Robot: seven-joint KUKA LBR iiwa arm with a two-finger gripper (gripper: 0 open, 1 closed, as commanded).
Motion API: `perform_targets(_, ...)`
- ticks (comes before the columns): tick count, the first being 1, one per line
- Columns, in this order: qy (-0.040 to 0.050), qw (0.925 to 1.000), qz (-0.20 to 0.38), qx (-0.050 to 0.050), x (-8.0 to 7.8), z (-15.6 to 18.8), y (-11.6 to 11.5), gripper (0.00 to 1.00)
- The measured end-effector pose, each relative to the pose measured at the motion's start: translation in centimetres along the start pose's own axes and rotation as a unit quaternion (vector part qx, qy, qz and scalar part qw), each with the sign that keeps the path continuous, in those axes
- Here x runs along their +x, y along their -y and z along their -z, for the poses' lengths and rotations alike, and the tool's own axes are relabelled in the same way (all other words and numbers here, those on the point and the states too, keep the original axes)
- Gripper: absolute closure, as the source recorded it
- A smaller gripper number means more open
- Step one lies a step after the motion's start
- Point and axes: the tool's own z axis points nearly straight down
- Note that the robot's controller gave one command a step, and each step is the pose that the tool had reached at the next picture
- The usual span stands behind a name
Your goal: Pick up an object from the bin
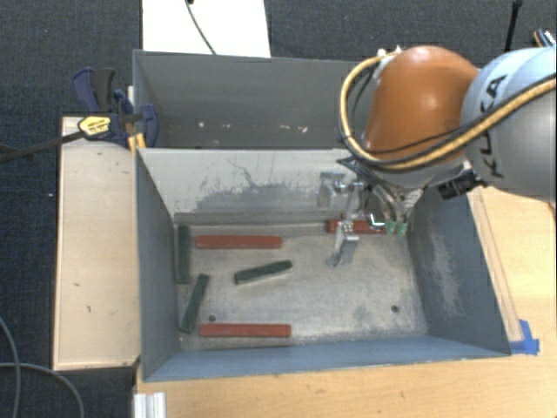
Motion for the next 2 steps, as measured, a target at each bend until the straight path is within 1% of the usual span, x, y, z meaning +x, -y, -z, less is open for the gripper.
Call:
perform_targets(1, 0.0004, 0.9859, 0.167, 0.000, 1.3, -15.7, -9.3, 0.00)
perform_targets(2, 0.0059, 0.9824, 0.187, 0.000, 0.8, -12.2, -8.8, 0.00)
